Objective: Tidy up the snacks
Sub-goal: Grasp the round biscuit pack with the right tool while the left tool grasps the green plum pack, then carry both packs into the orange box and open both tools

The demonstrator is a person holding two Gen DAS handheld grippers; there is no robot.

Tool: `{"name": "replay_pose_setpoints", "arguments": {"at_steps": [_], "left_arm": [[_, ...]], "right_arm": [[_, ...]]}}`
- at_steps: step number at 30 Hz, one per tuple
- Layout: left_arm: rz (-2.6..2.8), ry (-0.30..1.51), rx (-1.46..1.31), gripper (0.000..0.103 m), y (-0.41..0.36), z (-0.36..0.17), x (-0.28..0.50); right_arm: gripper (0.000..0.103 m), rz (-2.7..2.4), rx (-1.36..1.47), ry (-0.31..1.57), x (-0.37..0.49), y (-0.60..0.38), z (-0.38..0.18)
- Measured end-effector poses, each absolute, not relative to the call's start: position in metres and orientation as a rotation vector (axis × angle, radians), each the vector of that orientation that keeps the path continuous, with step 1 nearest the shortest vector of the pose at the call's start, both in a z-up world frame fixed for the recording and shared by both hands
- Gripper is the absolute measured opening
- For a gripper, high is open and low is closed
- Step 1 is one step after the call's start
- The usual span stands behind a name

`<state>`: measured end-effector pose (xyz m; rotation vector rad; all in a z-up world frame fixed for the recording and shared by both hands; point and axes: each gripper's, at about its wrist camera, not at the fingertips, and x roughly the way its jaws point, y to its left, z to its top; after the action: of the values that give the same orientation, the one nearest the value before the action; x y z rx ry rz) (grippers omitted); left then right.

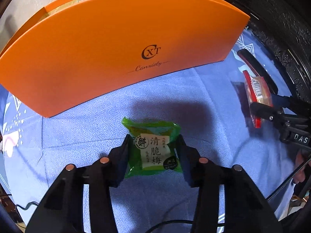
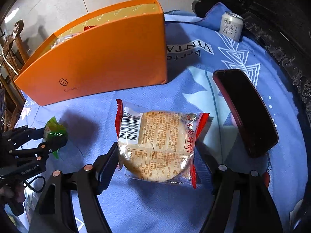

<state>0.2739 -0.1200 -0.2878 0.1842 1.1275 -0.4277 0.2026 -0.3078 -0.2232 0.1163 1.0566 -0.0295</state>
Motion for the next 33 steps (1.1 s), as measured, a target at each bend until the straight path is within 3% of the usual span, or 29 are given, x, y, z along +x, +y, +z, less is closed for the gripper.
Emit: {"name": "replay_pose_setpoints", "arguments": {"at_steps": [11,23,33], "left_arm": [[-0.420,1.067,0.145,0.042,-0.112,-0.249,0.260],[-0.355,0.893,0.080,0.042,-0.087,-0.151,0.250],[-0.311,0.714,0.017,0.042,-0.075,-0.067,0.304]], "right_arm": [[0.074,-0.003,0.110,0.978,0.189,-0.299,-0.190],[0.074,0.068,0.086,0.816,0.173,-0.280,-0.116],[0.074,0.145,0.056,0.615,0.237,-0.263,-0.037]]}}
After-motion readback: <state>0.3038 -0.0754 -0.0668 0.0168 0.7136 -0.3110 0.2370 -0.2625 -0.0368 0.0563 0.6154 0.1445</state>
